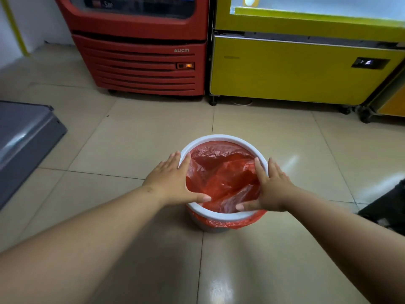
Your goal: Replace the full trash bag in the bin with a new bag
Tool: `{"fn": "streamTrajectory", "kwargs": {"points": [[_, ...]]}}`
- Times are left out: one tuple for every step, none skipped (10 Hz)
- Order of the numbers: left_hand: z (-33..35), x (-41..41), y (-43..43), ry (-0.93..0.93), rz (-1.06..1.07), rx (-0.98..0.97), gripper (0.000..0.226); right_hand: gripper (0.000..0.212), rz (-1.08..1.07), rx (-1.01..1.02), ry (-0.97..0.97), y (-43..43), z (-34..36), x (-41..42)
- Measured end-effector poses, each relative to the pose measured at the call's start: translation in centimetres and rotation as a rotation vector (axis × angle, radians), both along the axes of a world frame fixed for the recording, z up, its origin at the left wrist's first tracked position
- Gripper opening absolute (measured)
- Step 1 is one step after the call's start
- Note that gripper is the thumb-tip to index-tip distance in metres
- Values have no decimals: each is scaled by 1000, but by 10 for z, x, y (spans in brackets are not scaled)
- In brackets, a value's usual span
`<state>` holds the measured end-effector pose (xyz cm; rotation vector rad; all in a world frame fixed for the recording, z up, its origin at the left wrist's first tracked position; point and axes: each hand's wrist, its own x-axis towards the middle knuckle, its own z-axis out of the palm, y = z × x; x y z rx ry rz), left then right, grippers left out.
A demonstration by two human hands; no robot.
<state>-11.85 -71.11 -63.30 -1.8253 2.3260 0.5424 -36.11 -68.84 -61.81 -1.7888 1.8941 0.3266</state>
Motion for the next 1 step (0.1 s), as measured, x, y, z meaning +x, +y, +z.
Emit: {"fn": "streamTrajectory", "kwargs": {"points": [[45,-1,-2,61,33,-58,115,137,-68,-219,-115,-6,65,4]]}}
